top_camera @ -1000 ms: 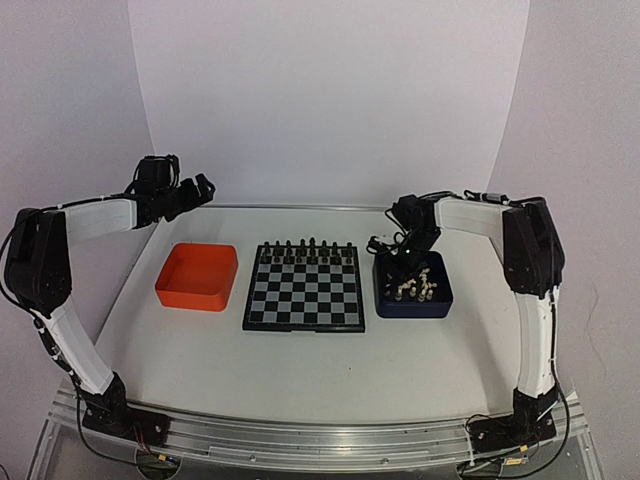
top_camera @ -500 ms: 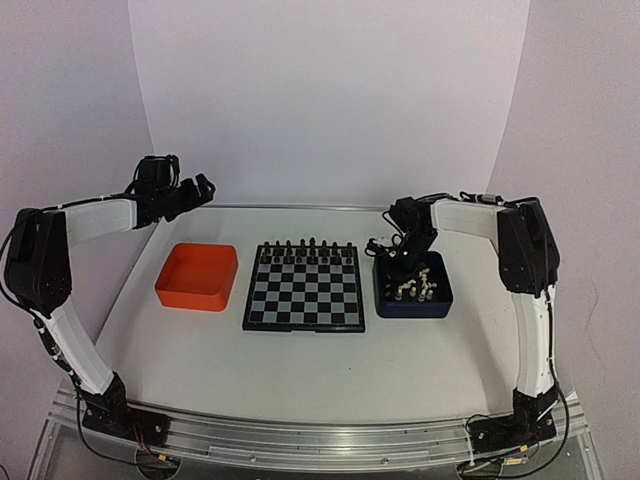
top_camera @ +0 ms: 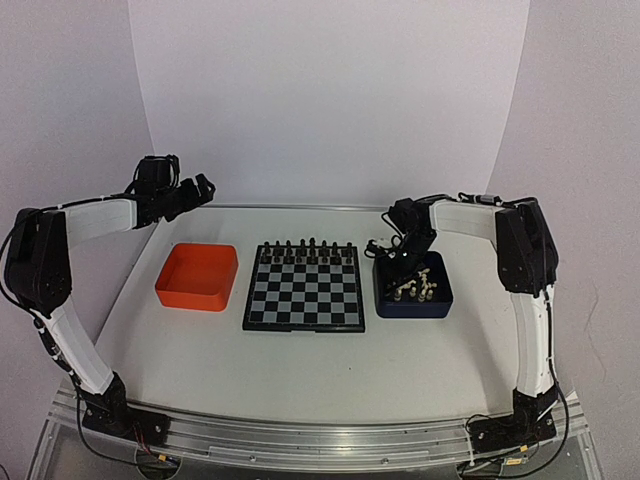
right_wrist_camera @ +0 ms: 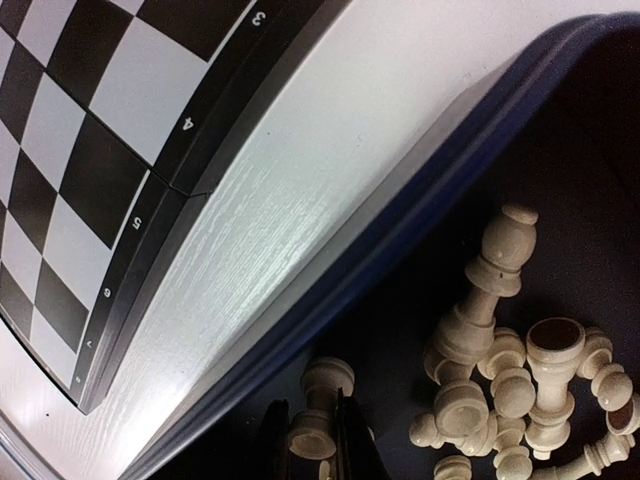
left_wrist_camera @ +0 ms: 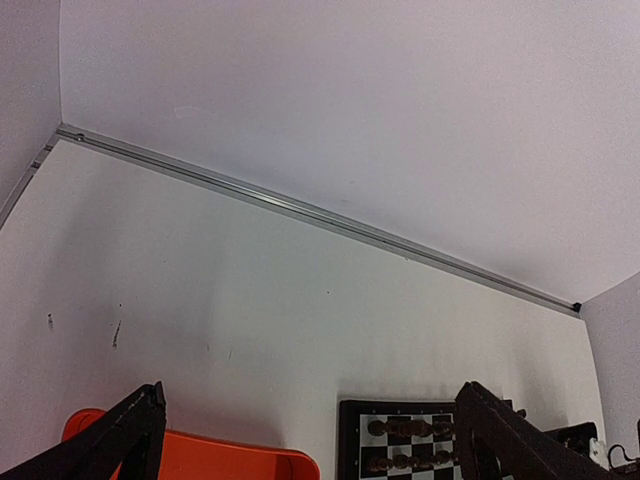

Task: Set up the chess pieces on the board
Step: Pick up the chess piece from the storage box.

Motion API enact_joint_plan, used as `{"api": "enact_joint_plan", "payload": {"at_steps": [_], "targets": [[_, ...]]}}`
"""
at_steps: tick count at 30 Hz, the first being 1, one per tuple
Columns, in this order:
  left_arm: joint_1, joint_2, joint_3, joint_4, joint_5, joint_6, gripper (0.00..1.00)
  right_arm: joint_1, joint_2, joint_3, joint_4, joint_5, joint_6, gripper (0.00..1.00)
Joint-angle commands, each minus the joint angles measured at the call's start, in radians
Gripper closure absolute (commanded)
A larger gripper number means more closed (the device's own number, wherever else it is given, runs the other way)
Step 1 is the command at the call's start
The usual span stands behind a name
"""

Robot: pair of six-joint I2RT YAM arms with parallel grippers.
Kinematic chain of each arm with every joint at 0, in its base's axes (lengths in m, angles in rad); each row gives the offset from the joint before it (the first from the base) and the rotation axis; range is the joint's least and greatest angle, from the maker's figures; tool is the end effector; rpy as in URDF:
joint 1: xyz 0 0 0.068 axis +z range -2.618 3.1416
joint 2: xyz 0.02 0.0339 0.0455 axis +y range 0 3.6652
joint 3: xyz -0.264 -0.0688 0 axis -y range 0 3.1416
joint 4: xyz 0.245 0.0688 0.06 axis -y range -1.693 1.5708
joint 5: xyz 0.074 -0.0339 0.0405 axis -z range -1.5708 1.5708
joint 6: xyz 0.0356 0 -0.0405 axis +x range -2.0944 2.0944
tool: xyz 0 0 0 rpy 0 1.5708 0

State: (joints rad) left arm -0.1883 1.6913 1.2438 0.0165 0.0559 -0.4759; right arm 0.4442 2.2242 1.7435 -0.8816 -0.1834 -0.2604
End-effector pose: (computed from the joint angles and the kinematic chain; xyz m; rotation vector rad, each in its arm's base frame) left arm 0.3907 -0.0765 0.2779 -0.2553 2.0177 -0.4786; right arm 0.4018 0.1984 0.1564 -1.0398 2.7464 0.2971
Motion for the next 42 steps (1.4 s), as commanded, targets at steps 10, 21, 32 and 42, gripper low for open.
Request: {"api": "enact_joint_plan", "payload": {"at_steps": [10,21,32,42], "targets": [[0.002,-0.010,0.029,0.022,0.030,-0.001,0.00,0.007,-0.042,0.035,0.005,0.032,0.032,1.00],[0.003,0.003,0.037,0.019,0.036,0.005,0.00,0.006,-0.053,0.045,0.014,0.084,0.061,1.00],[0.002,-0.008,0.026,0.014,0.028,0.002,0.00,0.007,-0.067,0.039,0.017,0.071,0.059,1.00],[0.002,-0.009,0.022,0.013,0.033,-0.004,0.00,0.007,-0.076,0.040,0.030,0.075,0.064,1.00]]}}
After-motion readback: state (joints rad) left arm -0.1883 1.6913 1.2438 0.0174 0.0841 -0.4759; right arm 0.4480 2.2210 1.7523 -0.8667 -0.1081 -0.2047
